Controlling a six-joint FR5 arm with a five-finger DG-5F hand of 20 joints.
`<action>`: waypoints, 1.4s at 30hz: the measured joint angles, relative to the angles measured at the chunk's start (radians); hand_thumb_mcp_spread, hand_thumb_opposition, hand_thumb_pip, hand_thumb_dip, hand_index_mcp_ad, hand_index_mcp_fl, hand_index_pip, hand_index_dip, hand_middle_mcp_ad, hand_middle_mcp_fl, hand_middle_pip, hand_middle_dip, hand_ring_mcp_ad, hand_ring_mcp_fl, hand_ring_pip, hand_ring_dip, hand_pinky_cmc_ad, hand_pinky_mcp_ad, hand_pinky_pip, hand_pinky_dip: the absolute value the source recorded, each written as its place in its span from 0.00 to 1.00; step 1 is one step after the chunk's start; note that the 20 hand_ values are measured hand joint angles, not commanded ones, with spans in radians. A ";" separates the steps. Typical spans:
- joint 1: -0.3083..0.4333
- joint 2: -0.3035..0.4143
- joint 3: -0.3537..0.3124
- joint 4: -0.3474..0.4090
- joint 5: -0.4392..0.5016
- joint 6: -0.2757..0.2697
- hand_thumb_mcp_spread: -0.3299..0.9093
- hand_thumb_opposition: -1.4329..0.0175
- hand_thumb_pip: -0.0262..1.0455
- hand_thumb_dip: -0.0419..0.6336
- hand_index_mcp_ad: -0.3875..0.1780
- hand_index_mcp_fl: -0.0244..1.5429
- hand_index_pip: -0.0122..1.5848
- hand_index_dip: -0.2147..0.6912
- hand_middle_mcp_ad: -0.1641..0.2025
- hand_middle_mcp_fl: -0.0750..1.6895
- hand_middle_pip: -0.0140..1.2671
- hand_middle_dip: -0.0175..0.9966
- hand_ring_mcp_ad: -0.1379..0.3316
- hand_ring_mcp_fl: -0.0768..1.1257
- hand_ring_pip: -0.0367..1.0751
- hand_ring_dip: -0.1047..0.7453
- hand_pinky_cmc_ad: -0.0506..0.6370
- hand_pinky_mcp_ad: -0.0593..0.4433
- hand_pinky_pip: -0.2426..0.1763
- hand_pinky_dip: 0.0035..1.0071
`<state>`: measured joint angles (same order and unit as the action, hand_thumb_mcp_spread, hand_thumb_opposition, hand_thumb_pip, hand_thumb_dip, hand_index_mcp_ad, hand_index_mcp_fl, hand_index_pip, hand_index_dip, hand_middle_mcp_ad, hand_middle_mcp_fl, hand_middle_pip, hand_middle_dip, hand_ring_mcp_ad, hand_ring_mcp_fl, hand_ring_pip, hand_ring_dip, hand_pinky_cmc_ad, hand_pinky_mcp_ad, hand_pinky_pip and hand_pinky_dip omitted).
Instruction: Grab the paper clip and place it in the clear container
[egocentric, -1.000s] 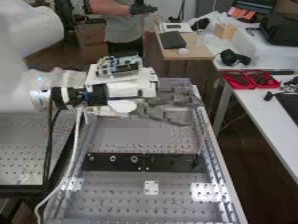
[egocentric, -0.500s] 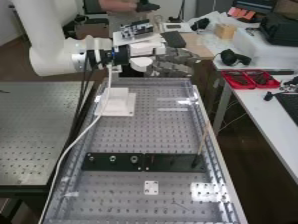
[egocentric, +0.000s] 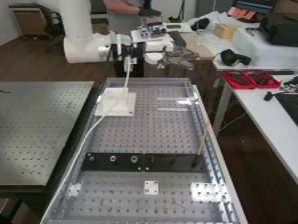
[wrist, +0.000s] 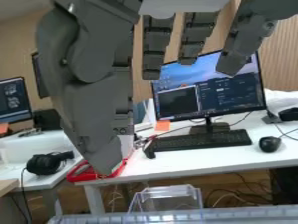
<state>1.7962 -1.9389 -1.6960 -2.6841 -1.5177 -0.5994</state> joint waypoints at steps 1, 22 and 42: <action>0.005 -0.011 0.006 -0.004 0.005 -0.002 0.74 0.31 0.45 0.40 0.32 0.60 0.64 0.39 0.35 0.16 0.12 0.18 0.47 0.09 0.13 0.22 0.60 0.64 0.63 0.15; 0.009 -0.155 0.037 -0.060 0.095 0.028 0.74 0.31 0.45 0.39 0.32 0.60 0.64 0.39 0.38 0.16 0.12 0.18 0.45 0.09 0.13 0.22 0.60 0.64 0.63 0.15; -0.011 -0.169 0.069 -0.129 0.065 0.044 0.66 0.39 0.53 0.46 0.35 0.36 0.57 0.37 0.37 0.13 0.12 0.18 0.50 0.08 0.13 0.22 0.59 0.64 0.62 0.15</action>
<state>1.7853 -2.1075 -1.6267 -2.8132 -1.4529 -0.5554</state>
